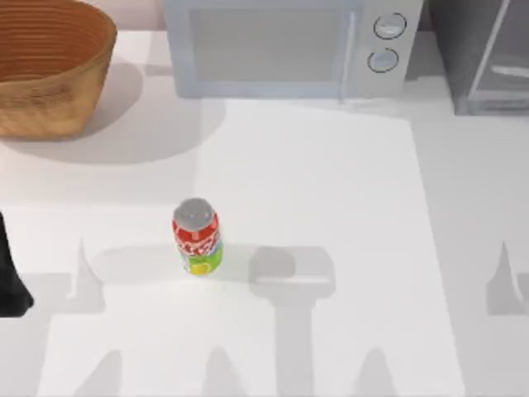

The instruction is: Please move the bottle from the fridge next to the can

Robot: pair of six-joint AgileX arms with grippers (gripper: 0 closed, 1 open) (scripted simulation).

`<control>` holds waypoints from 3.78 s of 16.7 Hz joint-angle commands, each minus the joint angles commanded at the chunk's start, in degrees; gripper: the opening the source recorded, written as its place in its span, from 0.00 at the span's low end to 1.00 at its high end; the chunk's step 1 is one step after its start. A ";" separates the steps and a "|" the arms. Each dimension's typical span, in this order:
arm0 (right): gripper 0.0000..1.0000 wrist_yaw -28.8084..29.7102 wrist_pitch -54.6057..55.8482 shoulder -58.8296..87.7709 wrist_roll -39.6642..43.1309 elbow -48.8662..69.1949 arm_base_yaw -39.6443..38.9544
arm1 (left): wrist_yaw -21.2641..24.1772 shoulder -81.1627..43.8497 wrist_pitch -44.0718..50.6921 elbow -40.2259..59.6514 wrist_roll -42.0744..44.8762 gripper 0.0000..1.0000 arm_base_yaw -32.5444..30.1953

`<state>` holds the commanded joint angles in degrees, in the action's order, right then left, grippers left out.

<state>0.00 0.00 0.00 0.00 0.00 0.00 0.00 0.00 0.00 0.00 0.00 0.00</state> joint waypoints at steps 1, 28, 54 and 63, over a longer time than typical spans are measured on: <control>1.00 0.00 0.00 0.00 0.00 0.00 0.00 | 0.00 0.00 0.00 0.00 0.00 1.00 0.00; 1.00 -15.21 61.58 119.55 -0.22 57.83 17.13 | 0.00 0.00 0.00 0.00 0.00 1.00 0.00; 0.70 -13.30 54.79 130.27 -0.11 75.56 15.38 | 0.00 0.00 0.00 0.00 0.00 1.00 0.00; 0.02 -13.30 54.79 130.27 -0.11 75.56 15.38 | 0.00 0.00 0.00 0.00 0.00 1.00 0.00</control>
<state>-13.30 54.79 130.27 -0.11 75.56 15.38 0.00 0.00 0.00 0.00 0.00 0.00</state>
